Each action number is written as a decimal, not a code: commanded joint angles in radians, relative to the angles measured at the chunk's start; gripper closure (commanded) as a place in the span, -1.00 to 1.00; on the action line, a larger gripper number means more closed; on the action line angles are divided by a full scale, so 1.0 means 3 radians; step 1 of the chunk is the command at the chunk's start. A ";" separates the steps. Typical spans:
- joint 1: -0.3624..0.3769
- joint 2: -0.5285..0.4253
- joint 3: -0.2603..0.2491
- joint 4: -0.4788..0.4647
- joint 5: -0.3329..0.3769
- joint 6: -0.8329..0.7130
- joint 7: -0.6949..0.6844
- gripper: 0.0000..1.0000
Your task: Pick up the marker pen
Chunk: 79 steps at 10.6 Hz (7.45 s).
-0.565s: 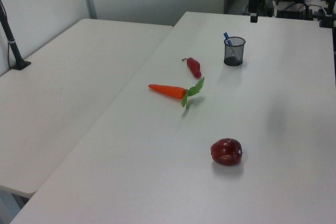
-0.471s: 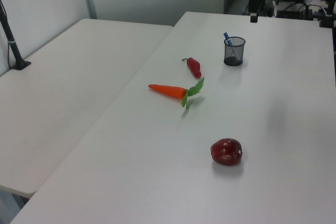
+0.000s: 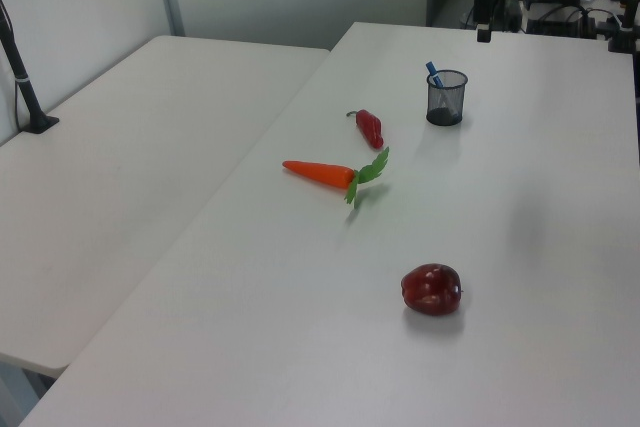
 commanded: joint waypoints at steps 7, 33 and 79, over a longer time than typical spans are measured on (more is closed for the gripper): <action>-0.0734 0.0199 -0.0062 0.0098 0.0044 0.0543 -0.0388 -1.00; -0.0991 0.1305 -0.0062 -0.0004 -0.0284 0.2575 0.0267 0.83; -0.0116 0.0053 0.0265 -0.0208 -0.0166 0.0193 0.0058 -1.00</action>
